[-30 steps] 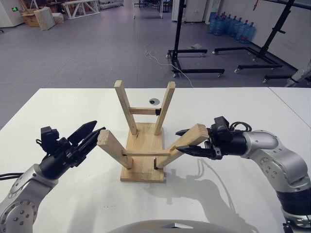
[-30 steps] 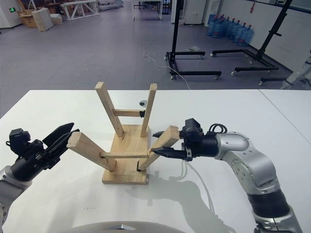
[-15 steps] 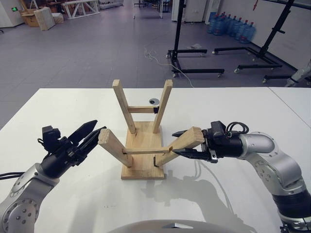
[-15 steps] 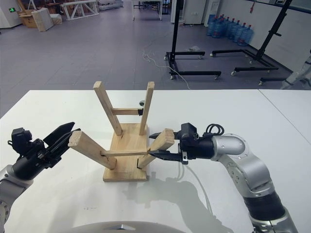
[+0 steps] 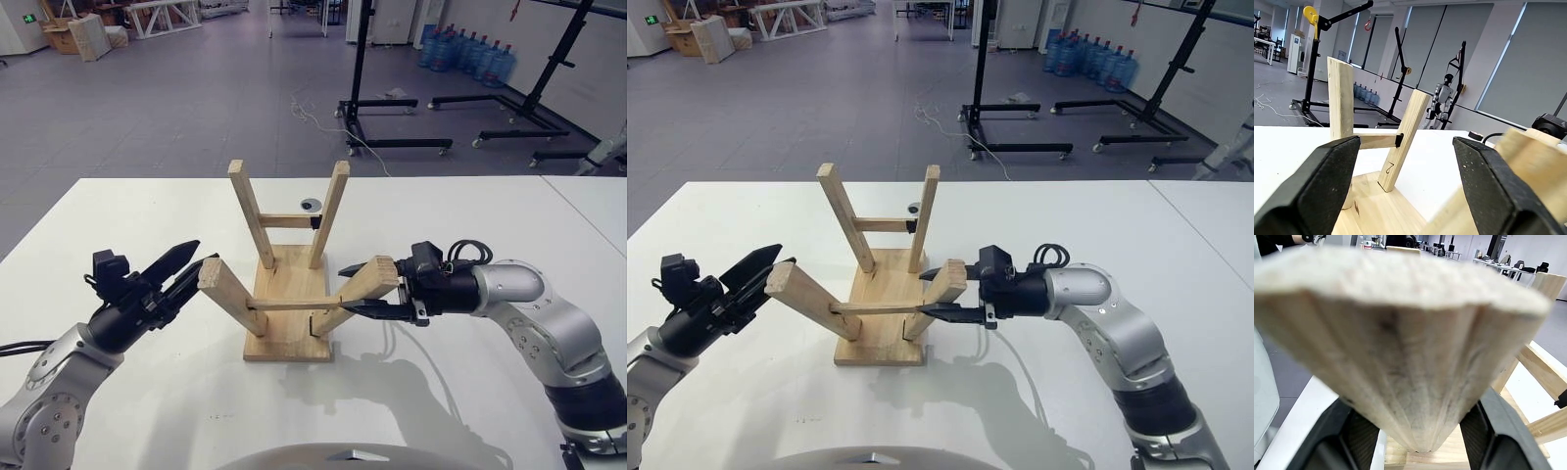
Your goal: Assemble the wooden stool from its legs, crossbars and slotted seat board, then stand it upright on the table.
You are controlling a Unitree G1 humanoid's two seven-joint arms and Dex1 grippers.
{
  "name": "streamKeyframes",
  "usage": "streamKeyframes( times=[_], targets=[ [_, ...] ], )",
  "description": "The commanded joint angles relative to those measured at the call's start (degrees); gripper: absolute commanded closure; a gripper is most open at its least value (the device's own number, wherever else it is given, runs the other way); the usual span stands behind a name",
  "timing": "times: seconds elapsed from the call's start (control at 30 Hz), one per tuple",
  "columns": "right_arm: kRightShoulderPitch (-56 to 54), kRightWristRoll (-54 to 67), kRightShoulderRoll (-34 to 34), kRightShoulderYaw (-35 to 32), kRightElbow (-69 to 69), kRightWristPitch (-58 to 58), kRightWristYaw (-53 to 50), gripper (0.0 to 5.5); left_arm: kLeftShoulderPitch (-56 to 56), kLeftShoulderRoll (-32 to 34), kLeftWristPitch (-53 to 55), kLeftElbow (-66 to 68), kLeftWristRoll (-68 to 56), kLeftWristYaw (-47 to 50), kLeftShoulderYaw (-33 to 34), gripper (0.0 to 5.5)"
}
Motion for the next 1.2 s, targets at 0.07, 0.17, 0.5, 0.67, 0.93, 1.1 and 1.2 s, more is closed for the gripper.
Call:
streamKeyframes(
  times=[0.07,0.17,0.5,0.67,0.93,1.1,1.2],
  targets=[
    [-2.99,0.62,0.81,2.33,-1.36,2.23,-0.51,3.46,-0.12,0.19,0.69,-1.75,1.16,-0.63,-3.34,2.05],
    [-4.21,0.29,1.13,3.40,-2.06,3.92,-1.68,3.46,0.15,-0.02,0.41,-2.17,1.81,-0.33,-4.21,2.05],
    [-8.37,-1.42,2.56,5.96,-6.69,11.59,-8.35,3.46,1.45,-1.74,-1.92,-1.76,3.38,2.06,-4.50,2.05],
    [-8.48,-1.74,3.07,5.66,-8.03,12.51,-10.57,3.46,5.00,0.30,-2.76,9.48,11.56,0.52,-5.53,2.05],
    [-9.83,-0.83,2.70,5.19,-6.39,12.16,-10.66,3.46,-1.41,0.08,0.63,22.95,22.08,1.94,-13.76,2.05],
    [-11.78,-1.17,2.57,6.04,-4.18,11.32,-8.64,3.46,-6.97,-2.01,-1.43,29.83,29.88,3.07,-19.30,2.05],
    [-12.38,-1.35,2.72,6.39,-3.45,11.19,-7.83,3.46,-7.79,-2.61,-2.33,31.06,32.71,3.72,-21.50,2.05]
  ],
)
